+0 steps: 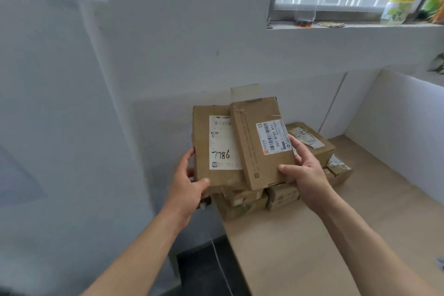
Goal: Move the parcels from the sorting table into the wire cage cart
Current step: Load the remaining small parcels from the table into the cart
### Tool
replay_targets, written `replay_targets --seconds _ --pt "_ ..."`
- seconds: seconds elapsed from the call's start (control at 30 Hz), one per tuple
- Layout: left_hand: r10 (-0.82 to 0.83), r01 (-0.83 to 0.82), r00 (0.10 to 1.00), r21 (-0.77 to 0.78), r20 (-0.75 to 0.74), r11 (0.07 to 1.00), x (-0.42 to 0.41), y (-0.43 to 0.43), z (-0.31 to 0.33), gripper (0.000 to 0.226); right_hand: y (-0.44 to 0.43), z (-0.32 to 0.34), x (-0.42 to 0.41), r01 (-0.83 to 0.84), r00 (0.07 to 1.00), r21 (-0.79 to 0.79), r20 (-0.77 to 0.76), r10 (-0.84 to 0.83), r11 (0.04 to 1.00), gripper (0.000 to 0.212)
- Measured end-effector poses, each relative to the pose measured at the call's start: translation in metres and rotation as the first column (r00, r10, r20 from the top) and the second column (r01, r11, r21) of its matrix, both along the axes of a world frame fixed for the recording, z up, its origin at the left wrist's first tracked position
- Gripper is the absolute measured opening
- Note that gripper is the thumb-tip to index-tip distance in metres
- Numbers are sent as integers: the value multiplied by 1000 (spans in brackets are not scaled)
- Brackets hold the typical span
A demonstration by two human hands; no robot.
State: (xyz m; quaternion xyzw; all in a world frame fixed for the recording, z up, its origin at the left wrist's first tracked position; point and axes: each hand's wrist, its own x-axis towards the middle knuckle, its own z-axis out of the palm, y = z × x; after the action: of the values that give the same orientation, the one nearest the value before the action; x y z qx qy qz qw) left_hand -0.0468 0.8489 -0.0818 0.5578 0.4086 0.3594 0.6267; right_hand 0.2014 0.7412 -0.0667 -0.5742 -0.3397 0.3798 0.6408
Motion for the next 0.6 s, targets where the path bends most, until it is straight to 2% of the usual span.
replay_targets --seconds 0.3,0.6 --pt "122 -120 992 40 -40 992 -129 -44 2 76 -33 18 -112 50 998 64 43 -53 997 74" --pt "249 -248 968 48 -10 967 -202 -84 4 77 -47 22 -175 13 997 117 73 -21 993 70"
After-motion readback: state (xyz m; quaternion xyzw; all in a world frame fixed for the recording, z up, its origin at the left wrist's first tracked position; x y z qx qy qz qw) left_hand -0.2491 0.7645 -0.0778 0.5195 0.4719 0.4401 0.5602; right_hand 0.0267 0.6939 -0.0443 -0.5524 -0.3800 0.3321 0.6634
